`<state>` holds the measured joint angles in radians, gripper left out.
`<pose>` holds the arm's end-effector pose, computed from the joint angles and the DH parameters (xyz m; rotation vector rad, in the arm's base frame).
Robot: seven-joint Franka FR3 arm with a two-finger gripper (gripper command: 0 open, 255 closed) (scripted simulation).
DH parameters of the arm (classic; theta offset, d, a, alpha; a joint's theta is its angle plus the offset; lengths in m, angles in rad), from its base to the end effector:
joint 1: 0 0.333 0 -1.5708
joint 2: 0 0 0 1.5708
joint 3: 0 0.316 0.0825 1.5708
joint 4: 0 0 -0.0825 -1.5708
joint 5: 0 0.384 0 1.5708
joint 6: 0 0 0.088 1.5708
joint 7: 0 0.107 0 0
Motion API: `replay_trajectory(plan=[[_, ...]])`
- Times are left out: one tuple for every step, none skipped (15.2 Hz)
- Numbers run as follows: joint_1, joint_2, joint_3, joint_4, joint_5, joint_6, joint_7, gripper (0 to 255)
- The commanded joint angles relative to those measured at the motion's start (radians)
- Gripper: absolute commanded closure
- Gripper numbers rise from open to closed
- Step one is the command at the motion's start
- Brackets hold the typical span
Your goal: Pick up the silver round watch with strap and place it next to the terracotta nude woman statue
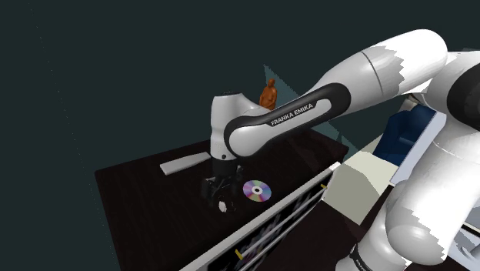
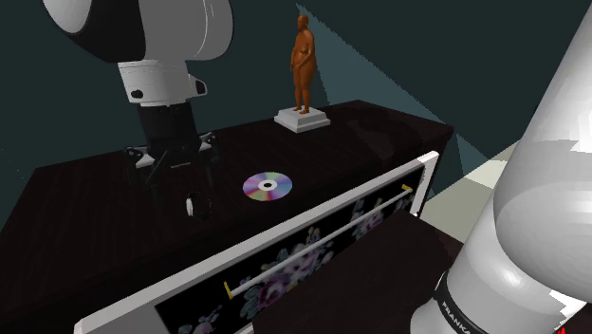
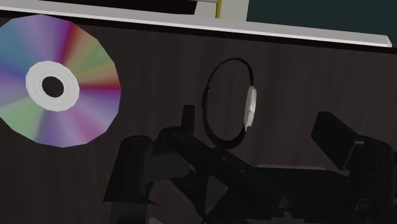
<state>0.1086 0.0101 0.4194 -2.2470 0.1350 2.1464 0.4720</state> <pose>0.4385 0.2622 0.3533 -3.0860 0.0364 0.2329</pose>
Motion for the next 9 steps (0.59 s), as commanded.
replay_trajectory(plan=[[0.0, 0.001, 0.0, -0.001, 0.0, 0.003, 0.0, 0], [0.0, 0.001, 0.0, -0.001, 0.0, 0.003, 0.0, 0], [0.0, 0.001, 0.0, -0.001, 0.0, 0.003, 0.0, 0], [0.0, 0.001, 0.0, -0.001, 0.0, 0.003, 0.0, 0], [0.0, 0.001, 0.0, -0.001, 0.0, 0.002, 0.0, 0], [0.0, 0.001, 0.0, -0.001, 0.0, 0.002, 0.0, 255], [0.0, 0.001, 0.0, -0.001, 0.0, 0.002, 0.0, 255], [0.0, 0.001, 0.0, -0.001, 0.0, 0.002, 0.0, 255], [0.0, 0.001, 0.0, -0.001, 0.0, 0.002, 0.0, 255]])
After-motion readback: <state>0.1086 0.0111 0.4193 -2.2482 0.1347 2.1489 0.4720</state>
